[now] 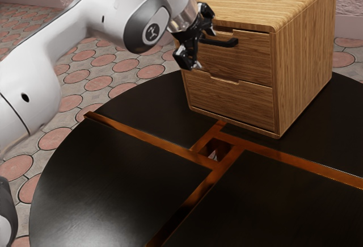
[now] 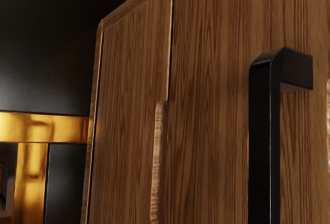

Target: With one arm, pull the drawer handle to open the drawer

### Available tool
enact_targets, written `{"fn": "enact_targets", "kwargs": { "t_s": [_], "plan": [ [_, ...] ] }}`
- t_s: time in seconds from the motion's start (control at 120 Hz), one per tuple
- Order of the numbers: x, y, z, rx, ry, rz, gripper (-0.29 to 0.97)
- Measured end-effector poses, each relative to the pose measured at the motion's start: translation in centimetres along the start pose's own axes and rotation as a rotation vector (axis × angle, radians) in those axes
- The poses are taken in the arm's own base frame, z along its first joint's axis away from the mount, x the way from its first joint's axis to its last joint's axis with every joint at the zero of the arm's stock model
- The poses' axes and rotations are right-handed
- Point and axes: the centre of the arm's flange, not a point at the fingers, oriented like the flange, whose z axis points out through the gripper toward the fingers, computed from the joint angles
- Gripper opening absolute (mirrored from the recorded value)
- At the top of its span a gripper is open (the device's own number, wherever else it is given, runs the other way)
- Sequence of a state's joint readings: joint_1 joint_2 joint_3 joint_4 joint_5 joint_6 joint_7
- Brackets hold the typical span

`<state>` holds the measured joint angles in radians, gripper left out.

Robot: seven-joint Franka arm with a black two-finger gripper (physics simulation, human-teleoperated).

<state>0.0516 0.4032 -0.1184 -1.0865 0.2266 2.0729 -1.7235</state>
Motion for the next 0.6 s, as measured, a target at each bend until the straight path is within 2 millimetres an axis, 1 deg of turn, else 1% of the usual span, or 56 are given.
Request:
{"fn": "enact_targets", "kwargs": {
  "t_s": [0.05, 0.133, 0.242, 0.35, 0.45, 0.6],
  "plan": [
    [0.6, 0.1, 0.3, -0.006, 0.003, -0.002, 0.68],
    [1.1, 0.1, 1.2, -0.009, 0.005, 0.002, 0.68],
    [1.7, 1.0, 1.2, -0.041, 0.006, 0.004, 0.68],
    [2.4, 1.1, 1.3, -0.05, 0.009, 0.007, 0.68],
    [3.3, 1.2, 1.9, -0.053, 0.012, 0.005, 0.68],
    [3.0, 1.2, 2.9, -0.064, 0.005, 0.02, 0.68]
  ]
}}
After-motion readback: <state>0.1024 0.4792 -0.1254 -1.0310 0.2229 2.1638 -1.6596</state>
